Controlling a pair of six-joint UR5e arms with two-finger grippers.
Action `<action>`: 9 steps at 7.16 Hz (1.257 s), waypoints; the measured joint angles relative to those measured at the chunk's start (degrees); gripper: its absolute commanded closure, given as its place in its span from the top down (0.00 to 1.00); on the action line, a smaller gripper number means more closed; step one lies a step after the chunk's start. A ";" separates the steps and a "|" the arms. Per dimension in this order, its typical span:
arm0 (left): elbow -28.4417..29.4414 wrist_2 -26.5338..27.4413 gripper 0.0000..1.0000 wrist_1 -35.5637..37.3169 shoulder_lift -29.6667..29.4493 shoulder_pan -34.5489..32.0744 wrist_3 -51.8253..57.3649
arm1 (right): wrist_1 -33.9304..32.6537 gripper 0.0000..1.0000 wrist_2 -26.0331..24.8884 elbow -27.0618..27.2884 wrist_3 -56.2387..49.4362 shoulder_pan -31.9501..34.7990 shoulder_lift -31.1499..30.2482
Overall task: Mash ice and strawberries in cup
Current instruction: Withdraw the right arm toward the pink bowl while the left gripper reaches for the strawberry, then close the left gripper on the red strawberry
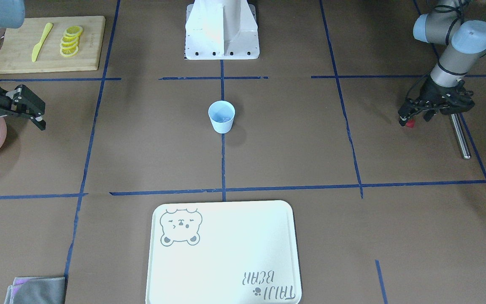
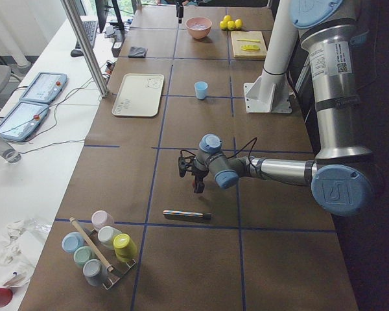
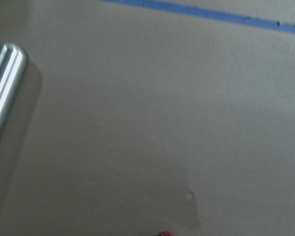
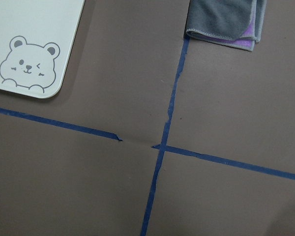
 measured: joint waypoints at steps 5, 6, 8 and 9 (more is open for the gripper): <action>-0.01 0.10 0.53 -0.13 -0.02 0.31 -0.27 | -0.12 0.99 -0.03 0.70 0.02 -0.03 -0.28; -0.02 0.10 0.45 -0.14 -0.04 0.31 -0.31 | -0.14 0.99 -0.01 0.81 0.06 -0.04 -0.33; -0.14 0.09 0.21 -0.15 -0.02 0.30 -0.34 | -0.15 0.99 0.05 0.87 0.05 -0.05 -0.39; -0.33 0.09 0.07 -0.15 0.07 0.23 -0.34 | -0.15 0.99 0.05 0.87 0.07 -0.05 -0.43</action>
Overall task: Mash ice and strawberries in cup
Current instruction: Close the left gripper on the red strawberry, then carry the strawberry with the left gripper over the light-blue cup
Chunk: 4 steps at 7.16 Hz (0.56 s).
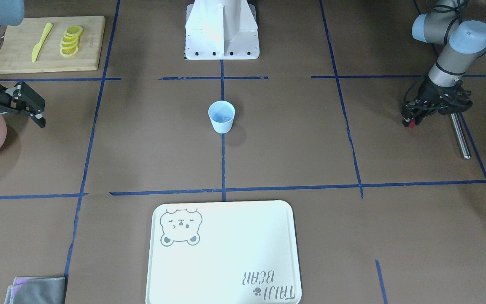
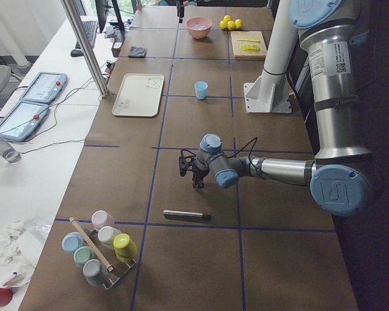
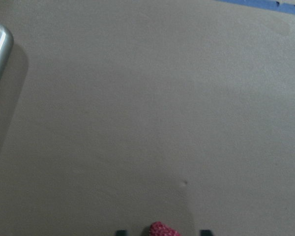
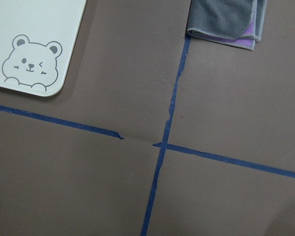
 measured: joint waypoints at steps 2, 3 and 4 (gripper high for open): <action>-1.28 -0.20 0.02 0.19 0.39 -0.34 0.00 | 0.00 0.99 0.01 0.06 0.02 0.01 -0.29; -3.81 -0.94 0.02 2.24 0.37 -0.56 0.00 | 0.00 0.99 0.14 0.06 -0.02 0.15 -0.55; -7.88 -1.90 0.02 7.45 -0.15 -0.62 0.00 | 0.02 0.99 0.54 0.04 -0.41 0.69 -1.14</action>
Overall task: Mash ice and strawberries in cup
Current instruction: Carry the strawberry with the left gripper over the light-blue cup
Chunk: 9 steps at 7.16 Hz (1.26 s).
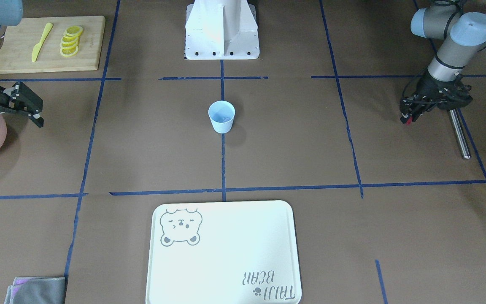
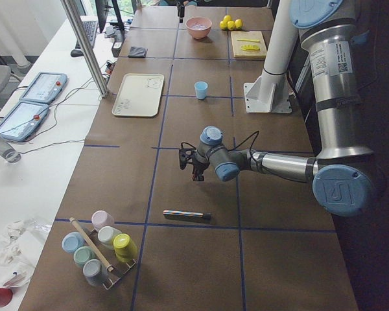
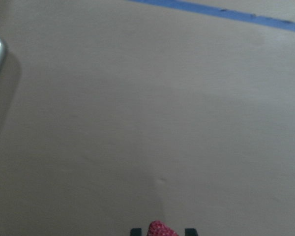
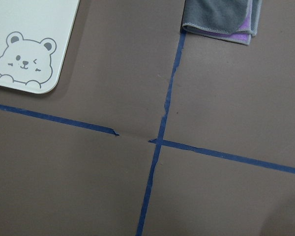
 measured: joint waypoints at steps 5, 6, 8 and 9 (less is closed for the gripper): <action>-13.08 -2.45 0.02 43.51 -30.82 3.78 -7.61 | 0.49 0.99 1.97 -1.59 -18.31 9.87 -11.11; -12.18 -2.74 0.02 46.69 -37.51 7.77 -13.23 | 0.56 0.99 4.01 -3.65 -22.56 13.36 -12.90; -5.44 -1.66 0.02 48.09 -49.11 12.96 -19.96 | 0.59 0.99 7.89 -9.06 -30.95 19.86 -13.85; -1.13 1.04 0.02 47.39 -53.10 15.36 -21.35 | 0.59 0.99 8.48 -10.24 -32.62 21.41 -14.01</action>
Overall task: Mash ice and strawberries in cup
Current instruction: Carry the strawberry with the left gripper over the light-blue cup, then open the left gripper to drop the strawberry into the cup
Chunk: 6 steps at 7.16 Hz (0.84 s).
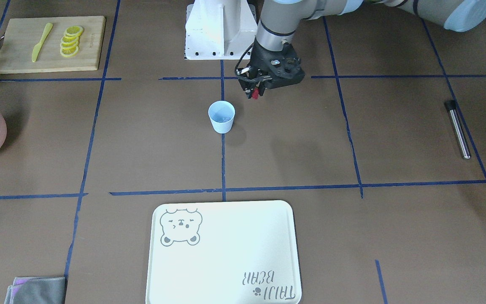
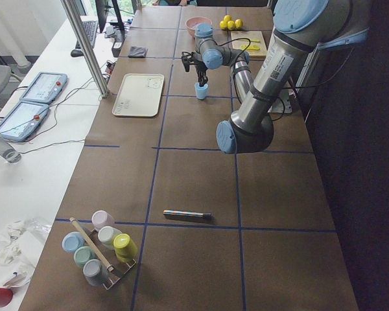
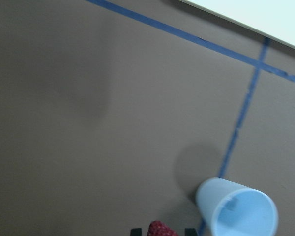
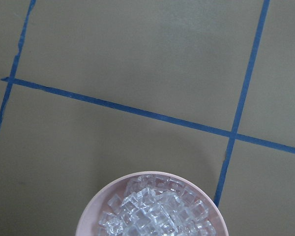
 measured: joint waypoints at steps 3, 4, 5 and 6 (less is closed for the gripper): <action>8.93 3.84 0.02 -4.84 -4.99 3.44 -1.97 | 0.02 0.99 0.21 -0.66 -0.74 1.19 -0.17; 10.53 3.99 0.03 -5.52 -5.67 3.96 -2.18 | 0.06 0.99 0.21 -0.67 -0.82 1.23 -0.17; 11.29 4.06 0.07 -6.00 -5.92 4.44 -2.26 | 0.08 0.99 0.19 -0.65 -0.92 1.26 -0.18; 11.54 4.10 0.19 -6.21 -5.94 4.65 -2.27 | 0.08 0.99 0.17 -0.62 -1.00 1.27 -0.19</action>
